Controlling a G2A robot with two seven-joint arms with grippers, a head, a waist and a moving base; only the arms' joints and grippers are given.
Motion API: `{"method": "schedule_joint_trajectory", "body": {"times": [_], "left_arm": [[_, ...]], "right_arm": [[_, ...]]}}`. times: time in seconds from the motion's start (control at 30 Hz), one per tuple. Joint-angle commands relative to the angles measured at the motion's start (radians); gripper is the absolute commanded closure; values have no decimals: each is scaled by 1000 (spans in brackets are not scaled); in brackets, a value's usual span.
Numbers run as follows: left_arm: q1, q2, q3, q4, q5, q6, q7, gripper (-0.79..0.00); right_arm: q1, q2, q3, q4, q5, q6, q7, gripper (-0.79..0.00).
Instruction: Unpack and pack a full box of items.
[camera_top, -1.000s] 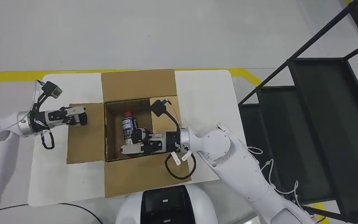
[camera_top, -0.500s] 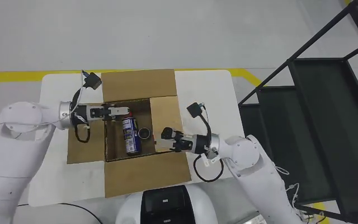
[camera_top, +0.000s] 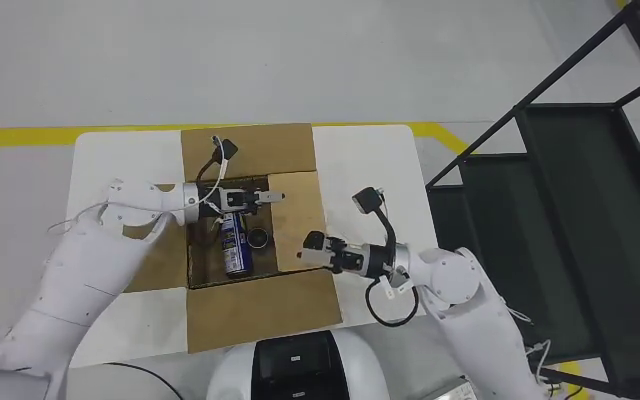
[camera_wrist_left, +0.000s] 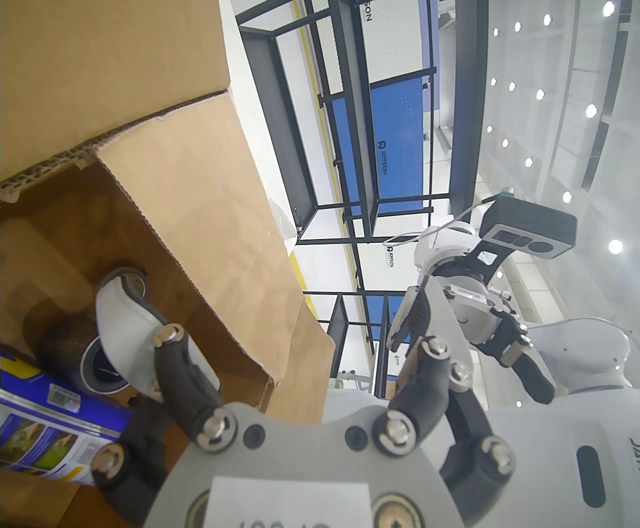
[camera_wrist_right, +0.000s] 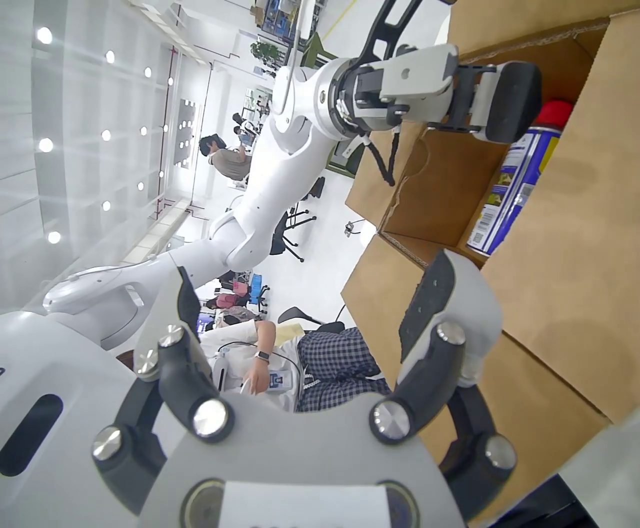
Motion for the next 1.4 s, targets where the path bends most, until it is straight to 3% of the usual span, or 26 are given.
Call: {"method": "schedule_joint_trajectory", "body": {"times": [0.0,0.33,0.53,0.7,0.83,1.0,1.23,1.37], "left_arm": [[0,0,-1,-1,0,0,-1,-785],[16,-7,15,13,0,22,29,-785],[-19,-58,98,97,-29,30,70,-785],[-67,-99,131,175,-88,-19,67,-785],[-85,-113,122,194,-149,-75,16,-785],[-72,-110,78,163,-237,-154,-73,-785],[-62,-119,63,107,-339,-134,-154,-785],[-94,-141,78,130,-423,-96,-215,-785]], "right_arm": [[2,1,-1,6,7,3,-5,-785],[0,2,-11,2,-5,8,-14,-785],[2,7,-40,-19,-47,23,-14,-785],[-5,13,-56,-38,-70,37,-8,-785],[-1,17,-79,-46,-84,48,7,-785],[17,19,-115,-54,-95,55,24,-785],[46,22,-163,-56,-129,74,21,-785],[16,30,-135,-72,-182,106,-18,-785]]}}
